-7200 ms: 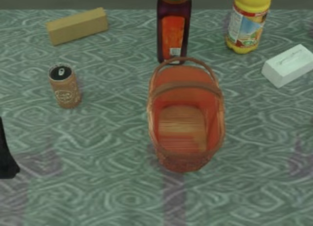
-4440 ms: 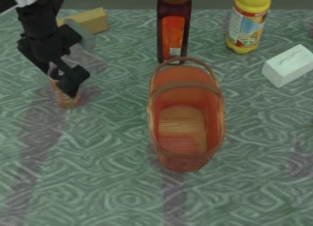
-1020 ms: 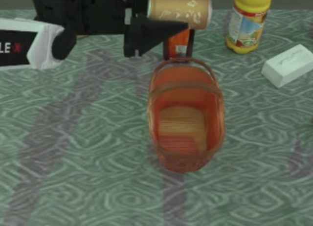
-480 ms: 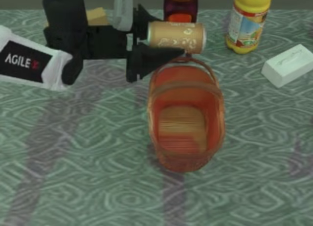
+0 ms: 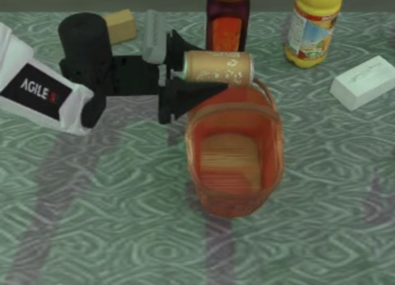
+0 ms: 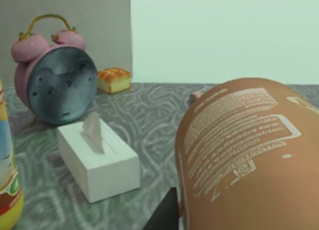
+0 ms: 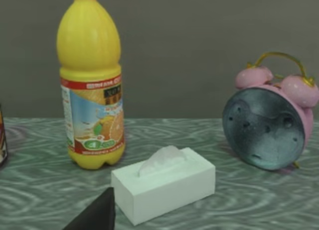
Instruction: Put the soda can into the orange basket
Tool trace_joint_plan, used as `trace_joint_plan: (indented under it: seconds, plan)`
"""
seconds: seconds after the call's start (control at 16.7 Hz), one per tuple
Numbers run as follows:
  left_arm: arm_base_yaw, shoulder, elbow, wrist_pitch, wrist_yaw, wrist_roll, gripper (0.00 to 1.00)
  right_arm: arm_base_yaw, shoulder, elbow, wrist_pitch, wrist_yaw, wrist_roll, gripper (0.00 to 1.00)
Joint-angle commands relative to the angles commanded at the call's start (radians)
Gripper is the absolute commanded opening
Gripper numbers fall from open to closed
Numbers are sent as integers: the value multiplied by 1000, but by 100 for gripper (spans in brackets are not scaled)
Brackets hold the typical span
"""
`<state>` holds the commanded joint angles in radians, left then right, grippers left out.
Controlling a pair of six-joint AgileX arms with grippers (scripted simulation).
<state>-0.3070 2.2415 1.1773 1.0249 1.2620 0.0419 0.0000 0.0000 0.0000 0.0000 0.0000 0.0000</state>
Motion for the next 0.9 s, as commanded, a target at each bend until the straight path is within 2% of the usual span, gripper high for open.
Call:
trace_joint_plan:
  seconds: [0.78,0.9]
  plan:
    - [0,0,0,0,0,0,98,0,0,0,0,0,0,100]
    - [0,0,0,0,0,0,100,0,0,0,0,0,0,100]
